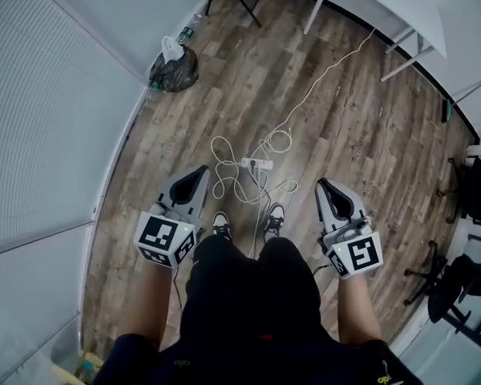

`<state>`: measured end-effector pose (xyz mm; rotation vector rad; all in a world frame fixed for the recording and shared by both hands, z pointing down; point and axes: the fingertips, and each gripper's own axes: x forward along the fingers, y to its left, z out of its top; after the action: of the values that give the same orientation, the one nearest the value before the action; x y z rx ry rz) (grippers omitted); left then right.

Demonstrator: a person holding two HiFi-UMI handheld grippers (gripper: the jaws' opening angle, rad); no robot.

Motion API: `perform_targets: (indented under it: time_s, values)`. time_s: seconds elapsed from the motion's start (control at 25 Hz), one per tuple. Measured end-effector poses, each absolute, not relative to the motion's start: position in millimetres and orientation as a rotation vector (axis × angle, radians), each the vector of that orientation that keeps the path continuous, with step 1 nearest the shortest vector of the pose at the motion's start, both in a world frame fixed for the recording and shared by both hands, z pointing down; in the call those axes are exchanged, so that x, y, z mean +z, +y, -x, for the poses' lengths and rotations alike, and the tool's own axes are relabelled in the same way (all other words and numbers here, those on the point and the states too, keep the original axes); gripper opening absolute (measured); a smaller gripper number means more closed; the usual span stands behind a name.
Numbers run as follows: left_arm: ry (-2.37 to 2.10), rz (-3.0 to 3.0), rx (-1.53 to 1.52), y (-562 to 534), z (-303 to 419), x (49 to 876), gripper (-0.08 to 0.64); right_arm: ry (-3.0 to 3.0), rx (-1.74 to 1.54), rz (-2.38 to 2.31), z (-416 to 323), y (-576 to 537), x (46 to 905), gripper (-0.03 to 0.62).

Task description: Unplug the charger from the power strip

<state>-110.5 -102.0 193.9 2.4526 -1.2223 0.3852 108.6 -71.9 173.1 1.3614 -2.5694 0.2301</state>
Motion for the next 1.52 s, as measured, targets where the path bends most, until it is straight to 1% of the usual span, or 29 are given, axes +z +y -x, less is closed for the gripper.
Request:
perform_targets:
  time_s: [0.2,0.4,0.6,0.8,0.84,0.88,0.92,0.96,1.12,1.24,1.52]
  values:
    - [-1.32,-2.362,0.387,-119,78,223,0.018,-2.605,0.267,-1.2,-141,-111,218,0.031]
    - [-1.295,-2.337,0.432,-140,40,285,0.018,-2.569,0.316,-1.063,-162,-142,296,0.032]
    - [-1.217,-2.32,0.523,-159,23,389,0.018,-2.489,0.39,-0.996,-162,-164,411,0.032]
    - [-1.199,-2.302,0.648,-181,22,523,0.018,-2.437,0.45,-0.911,-151,-183,543,0.034]
    - [-1.18,-2.294,0.666,-180,19,550,0.018,-2.423,0.462,-0.887,-151,-182,570,0.039]
    - [-1.158,-2.295,0.687,-179,15,576,0.018,-2.407,0.474,-0.862,-151,-181,597,0.063]
    - [-1.133,-2.305,0.715,-177,12,601,0.018,-2.392,0.485,-0.842,-151,-181,624,0.114]
    - [-1.108,-2.319,0.745,-175,9,626,0.018,-2.379,0.494,-0.829,-149,-183,651,0.15]
    - [-0.995,-2.335,0.821,-166,1,726,0.018,-2.332,0.5,-0.774,-139,-188,756,0.171]
    - [-0.931,-2.279,0.825,-159,-1,797,0.018,-2.274,0.488,-0.681,-130,-174,834,0.19]
    - [-0.846,-2.254,0.874,-161,-17,944,0.018,-2.116,0.398,-0.528,-134,-149,999,0.206]
